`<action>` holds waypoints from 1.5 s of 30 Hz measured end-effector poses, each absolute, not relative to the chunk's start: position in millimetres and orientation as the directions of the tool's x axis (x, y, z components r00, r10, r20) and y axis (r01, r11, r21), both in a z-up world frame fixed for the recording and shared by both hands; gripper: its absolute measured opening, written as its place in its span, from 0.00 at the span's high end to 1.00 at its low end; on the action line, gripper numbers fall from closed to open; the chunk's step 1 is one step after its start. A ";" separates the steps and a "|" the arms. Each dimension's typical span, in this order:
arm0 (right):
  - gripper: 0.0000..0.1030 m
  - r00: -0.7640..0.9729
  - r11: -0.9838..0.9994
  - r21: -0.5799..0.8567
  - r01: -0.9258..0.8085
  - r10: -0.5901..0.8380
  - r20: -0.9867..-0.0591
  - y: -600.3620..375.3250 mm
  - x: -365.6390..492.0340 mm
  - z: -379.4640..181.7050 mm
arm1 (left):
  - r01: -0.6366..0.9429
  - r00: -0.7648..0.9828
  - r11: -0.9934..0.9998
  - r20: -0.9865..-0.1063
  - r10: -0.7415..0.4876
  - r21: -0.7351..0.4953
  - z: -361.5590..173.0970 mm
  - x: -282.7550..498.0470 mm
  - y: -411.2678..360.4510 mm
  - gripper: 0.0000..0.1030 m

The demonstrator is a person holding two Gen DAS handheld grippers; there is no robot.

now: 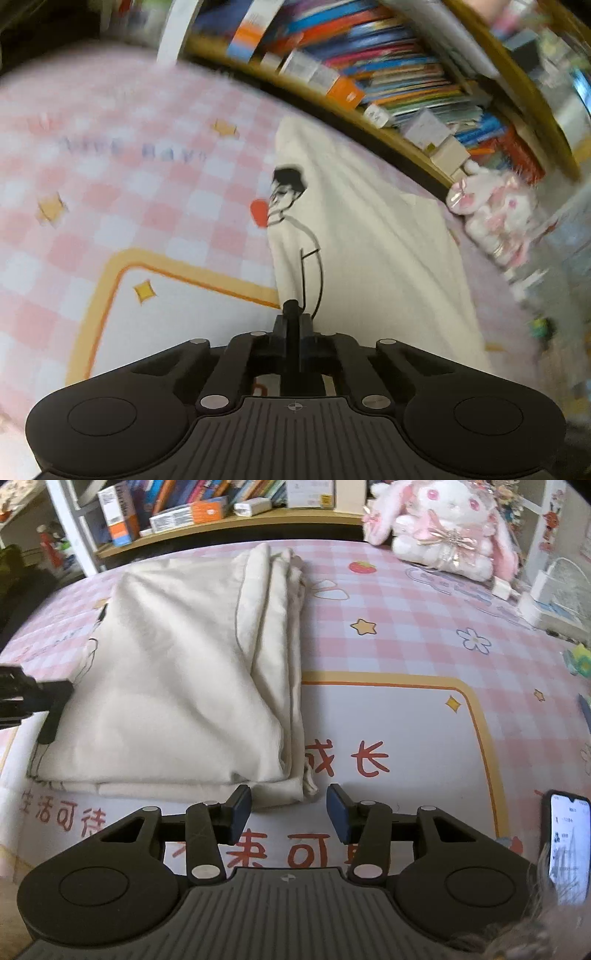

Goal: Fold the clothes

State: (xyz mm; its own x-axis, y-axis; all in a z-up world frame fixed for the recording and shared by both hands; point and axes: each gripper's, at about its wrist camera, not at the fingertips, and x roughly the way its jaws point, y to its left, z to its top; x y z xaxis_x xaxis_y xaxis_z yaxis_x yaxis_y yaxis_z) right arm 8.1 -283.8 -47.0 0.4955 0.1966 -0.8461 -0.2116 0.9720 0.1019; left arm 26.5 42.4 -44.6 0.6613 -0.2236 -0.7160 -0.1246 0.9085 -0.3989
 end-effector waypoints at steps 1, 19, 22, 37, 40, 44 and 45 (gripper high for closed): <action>0.60 0.493 0.969 0.126 -0.213 0.218 -0.842 -288.1 7.8 -47.2 | -0.112 0.680 0.935 -0.713 -0.174 -0.335 -38.5 20.1 32.5 0.97; 0.69 0.415 0.891 0.404 -0.209 0.455 -0.788 -331.8 1.1 -48.7 | -0.165 0.734 0.953 -0.677 -0.052 -0.252 -8.4 -45.1 -7.5 0.26; 0.61 0.407 0.880 0.441 -0.177 0.474 -0.781 -341.5 1.4 -49.3 | -0.146 0.742 0.964 -0.669 -0.042 -0.222 -5.6 -59.1 -20.3 0.20; 0.00 0.426 0.890 0.454 -0.049 0.430 -0.796 -364.3 -7.5 -46.8 | 0.014 0.773 0.991 -0.630 0.074 0.133 -4.6 -90.9 -93.8 0.05; 0.00 0.416 0.902 0.429 -0.059 0.413 -0.810 -363.0 -7.7 -46.8 | 0.027 0.771 0.990 -0.634 0.066 0.136 -4.9 -91.5 -97.8 0.05; 0.00 0.414 0.902 0.427 -0.055 0.410 -0.813 -364.0 -7.3 -48.0 | 0.039 0.768 0.989 -0.638 0.063 0.146 -5.5 -92.7 -101.8 0.05; 0.00 0.415 0.900 0.433 -0.052 0.414 -0.810 -365.1 -7.3 -48.3 | 0.039 0.767 0.988 -0.638 0.066 0.150 -5.5 -93.7 -102.0 0.05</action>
State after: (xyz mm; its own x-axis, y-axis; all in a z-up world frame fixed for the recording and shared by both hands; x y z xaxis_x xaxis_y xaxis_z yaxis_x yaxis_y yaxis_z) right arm -7.3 -365.1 -48.3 0.4150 0.4137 -0.8103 -0.0520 0.9000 0.4328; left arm -93.7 -102.0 -5.5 0.7669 0.0665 -0.6383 0.0389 0.9880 0.1497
